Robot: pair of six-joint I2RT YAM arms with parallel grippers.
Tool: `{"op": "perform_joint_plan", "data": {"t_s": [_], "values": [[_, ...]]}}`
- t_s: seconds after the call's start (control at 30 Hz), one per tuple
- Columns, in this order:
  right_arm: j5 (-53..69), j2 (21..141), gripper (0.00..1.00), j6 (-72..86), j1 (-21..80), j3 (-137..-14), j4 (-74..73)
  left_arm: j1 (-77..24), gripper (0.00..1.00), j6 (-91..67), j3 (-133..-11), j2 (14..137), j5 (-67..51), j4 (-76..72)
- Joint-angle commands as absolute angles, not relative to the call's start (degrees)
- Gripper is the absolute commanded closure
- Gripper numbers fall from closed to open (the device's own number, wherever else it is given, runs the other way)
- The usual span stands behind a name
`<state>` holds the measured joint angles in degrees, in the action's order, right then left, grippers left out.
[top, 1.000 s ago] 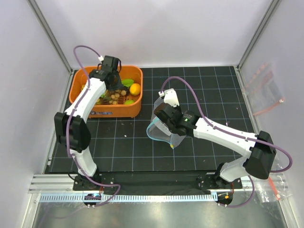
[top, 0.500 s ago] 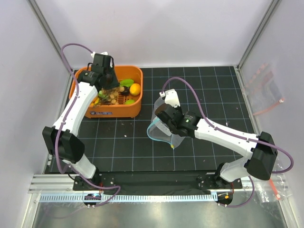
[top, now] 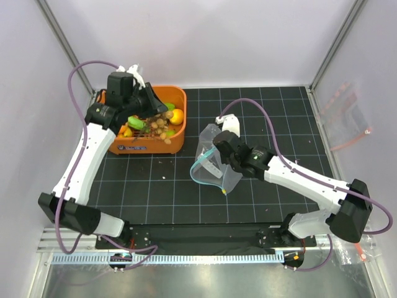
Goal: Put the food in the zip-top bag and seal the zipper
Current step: Place the fake fruit in the zipper food storage bag.
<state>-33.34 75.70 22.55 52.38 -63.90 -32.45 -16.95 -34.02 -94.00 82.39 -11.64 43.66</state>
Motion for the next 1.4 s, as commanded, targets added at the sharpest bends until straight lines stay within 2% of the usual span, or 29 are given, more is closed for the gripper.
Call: {"op": "perform_joint_plan", "data": {"t_s": [0.0,0.3,0.47,0.63,0.77,0.9,1.07,1.37], "values": [[-28.4,73.2,0.99,22.0,52.3,-63.5,-29.4,-21.3,1.0,-37.0,-89.8,74.6,-15.0,36.5],[-22.6,70.5,0.99,23.4,52.1,-62.4,-27.9,-35.4,1.0,-40.5,-71.3,65.6,-9.9,17.0],[-14.9,70.4,0.99,24.3,51.3,-61.9,-26.3,-39.5,1.0,-38.9,-59.4,61.6,-10.3,0.3],[-9.5,71.4,0.99,25.7,49.7,-61.2,-25.0,-43.7,1.0,-37.2,-50.9,57.9,-10.9,-10.0],[-7.5,71.9,0.99,26.8,48.8,-60.6,-23.9,-48.3,1.0,-32.1,-47.5,54.0,-9.5,-11.6],[-5.7,73.4,0.99,27.4,48.3,-60.0,-22.2,-48.8,1.0,-32.9,-43.8,50.8,-11.0,-16.1],[-2.4,75.5,0.99,28.0,47.9,-59.7,-20.0,-48.9,1.0,-38.1,-44.7,50.3,-17.4,-18.4],[5.4,72.2,0.99,28.8,46.1,-57.4,-16.4,-49.0,1.0,-50.3,-41.3,52.0,-28.8,-35.4]]}}
